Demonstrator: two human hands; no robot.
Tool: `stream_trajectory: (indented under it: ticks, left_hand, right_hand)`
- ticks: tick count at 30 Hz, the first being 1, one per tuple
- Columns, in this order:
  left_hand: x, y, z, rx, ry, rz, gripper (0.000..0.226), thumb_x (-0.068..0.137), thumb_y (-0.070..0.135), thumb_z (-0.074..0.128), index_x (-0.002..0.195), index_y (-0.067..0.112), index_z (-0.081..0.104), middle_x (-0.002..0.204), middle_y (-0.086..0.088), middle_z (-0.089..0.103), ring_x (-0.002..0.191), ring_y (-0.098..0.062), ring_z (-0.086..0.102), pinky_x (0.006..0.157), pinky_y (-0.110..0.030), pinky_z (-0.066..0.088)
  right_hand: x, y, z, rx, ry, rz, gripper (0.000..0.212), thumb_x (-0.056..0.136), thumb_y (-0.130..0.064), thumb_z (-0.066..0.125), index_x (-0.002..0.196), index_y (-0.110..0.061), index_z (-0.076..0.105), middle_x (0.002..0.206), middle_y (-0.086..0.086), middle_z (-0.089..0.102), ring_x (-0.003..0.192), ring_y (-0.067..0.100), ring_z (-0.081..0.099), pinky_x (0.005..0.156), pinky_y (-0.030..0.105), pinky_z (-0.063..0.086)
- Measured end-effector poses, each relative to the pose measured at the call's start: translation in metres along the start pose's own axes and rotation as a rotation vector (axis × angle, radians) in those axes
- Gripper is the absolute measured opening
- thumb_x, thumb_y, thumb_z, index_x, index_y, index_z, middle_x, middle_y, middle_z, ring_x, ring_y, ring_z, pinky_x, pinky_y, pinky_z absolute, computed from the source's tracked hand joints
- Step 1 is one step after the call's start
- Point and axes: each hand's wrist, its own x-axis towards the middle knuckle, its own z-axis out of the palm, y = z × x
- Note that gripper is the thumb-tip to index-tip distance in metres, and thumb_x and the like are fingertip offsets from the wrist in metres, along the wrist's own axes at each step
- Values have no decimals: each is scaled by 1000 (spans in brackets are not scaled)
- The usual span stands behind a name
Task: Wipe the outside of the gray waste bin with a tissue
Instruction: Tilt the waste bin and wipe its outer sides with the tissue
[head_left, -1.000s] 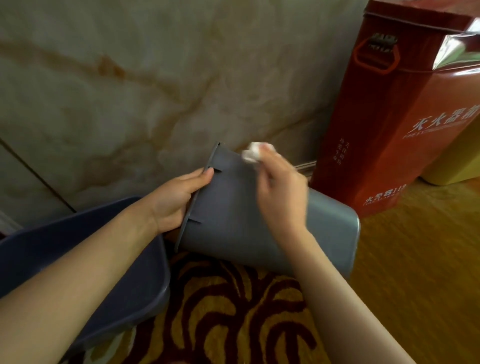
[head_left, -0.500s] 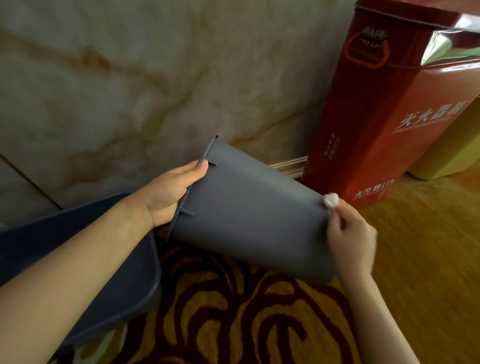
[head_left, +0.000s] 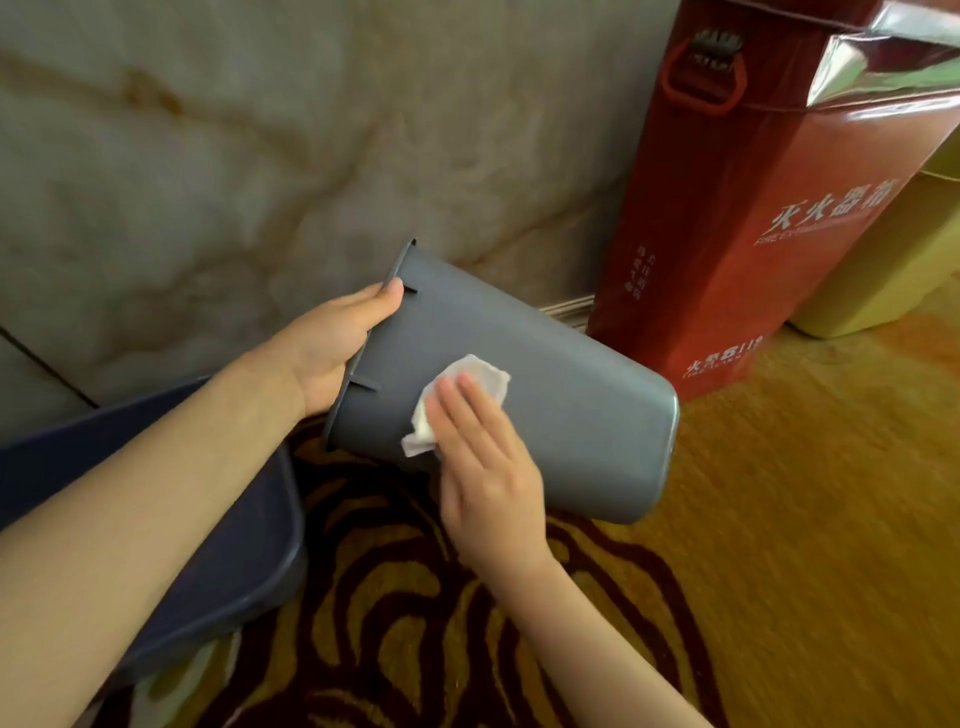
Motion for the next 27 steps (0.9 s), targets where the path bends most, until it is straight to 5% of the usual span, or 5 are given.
stream_trajectory:
  ticks: [9,12,15,21,27]
  left_hand:
    - [2,2,0,59,9,-31,24,93,37,44,94,27,66,80,12,78,75,-5,73,54,-22,56]
    - [1,2,-2,59,29,-40,24,93,38,45,94,28,66,79,12,78,74,-5,73,54,-22,56]
    - [-1,2,-5,60,60,-44,23,92,38,46,93,27,66,75,12,77,70,-6,73,51,-23,56]
    - [1,0,-8,5,109,-78,23,92,38,47,99,24,64,72,9,77,67,-8,73,48,-26,56]
    - [5,-3,-4,21,132,-23,20,91,37,49,93,26,66,69,12,77,64,-5,73,46,-24,54]
  right_hand:
    - [-86,96,-38,-40,273,496,34,92,-3,51,126,1,54,135,17,53,131,27,45,111,36,35]
    - [-92,104,-52,124,406,836,43,93,-35,44,99,1,67,94,8,71,87,21,66,74,39,52]
    - [-77,106,-70,255,594,930,41,90,-45,45,69,-13,61,54,-12,52,49,-1,42,50,22,32]
    - [-35,96,-53,100,298,653,31,91,-3,53,120,-5,61,128,-2,56,122,10,51,103,11,34]
    - [-95,90,-41,145,417,665,36,92,-14,47,126,-7,57,132,7,55,125,11,49,102,18,42]
